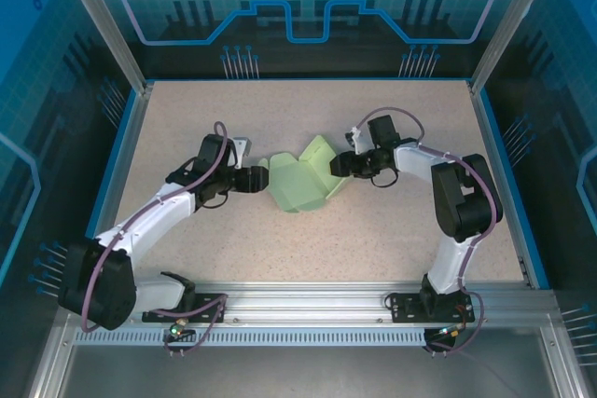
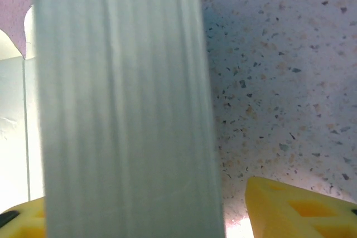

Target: Fold the paper box

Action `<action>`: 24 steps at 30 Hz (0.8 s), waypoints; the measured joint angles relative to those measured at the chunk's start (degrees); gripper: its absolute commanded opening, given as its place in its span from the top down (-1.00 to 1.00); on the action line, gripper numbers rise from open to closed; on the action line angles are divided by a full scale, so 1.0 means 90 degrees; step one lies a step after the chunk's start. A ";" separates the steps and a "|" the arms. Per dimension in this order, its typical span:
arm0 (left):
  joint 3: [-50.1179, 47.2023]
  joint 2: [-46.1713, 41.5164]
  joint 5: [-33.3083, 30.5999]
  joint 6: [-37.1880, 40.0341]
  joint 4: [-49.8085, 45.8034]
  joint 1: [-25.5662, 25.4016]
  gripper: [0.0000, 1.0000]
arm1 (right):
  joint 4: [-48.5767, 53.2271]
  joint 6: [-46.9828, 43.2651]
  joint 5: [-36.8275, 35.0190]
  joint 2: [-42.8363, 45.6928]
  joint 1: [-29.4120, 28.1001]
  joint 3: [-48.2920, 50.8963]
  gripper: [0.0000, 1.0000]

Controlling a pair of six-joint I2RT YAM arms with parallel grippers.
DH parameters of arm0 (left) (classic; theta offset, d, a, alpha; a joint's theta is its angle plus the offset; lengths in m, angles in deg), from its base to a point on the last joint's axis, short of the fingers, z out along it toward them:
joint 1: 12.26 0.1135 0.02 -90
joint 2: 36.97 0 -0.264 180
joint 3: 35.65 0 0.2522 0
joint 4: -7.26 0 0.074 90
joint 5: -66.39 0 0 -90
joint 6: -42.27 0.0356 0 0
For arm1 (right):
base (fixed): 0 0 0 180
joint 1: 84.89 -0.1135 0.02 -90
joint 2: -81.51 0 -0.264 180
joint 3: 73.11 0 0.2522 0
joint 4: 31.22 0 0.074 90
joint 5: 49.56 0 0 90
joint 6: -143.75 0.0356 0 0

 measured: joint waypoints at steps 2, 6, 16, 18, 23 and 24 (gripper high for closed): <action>-0.0155 0.0000 0.0163 -0.0192 0.0206 0.0019 -0.58 | -0.0046 0.0041 0.0000 0.0000 0.0000 0.0080 -0.27; -0.0442 0.0027 0.0605 -0.0753 0.0763 0.0104 -0.59 | -0.0095 0.0092 -0.0002 0.0000 0.0000 0.0209 -0.27; -0.0721 0.0976 0.1132 -0.2195 0.2225 0.0109 -0.45 | -0.0214 0.0117 -0.0005 0.0000 0.0000 0.0250 -0.27; -0.0724 0.1183 0.1212 -0.2404 0.2460 0.0085 -0.39 | -0.0216 0.0117 -0.0005 0.0000 0.0000 0.0257 -0.27; -0.0772 0.1501 0.1343 -0.2820 0.2982 -0.0044 -0.35 | -0.0214 0.0117 -0.0007 0.0000 0.0000 0.0279 -0.27; -0.0801 0.1511 0.1343 -0.2858 0.3055 -0.0058 -0.35 | -0.0216 0.0117 -0.0007 0.0000 0.0000 0.0279 -0.27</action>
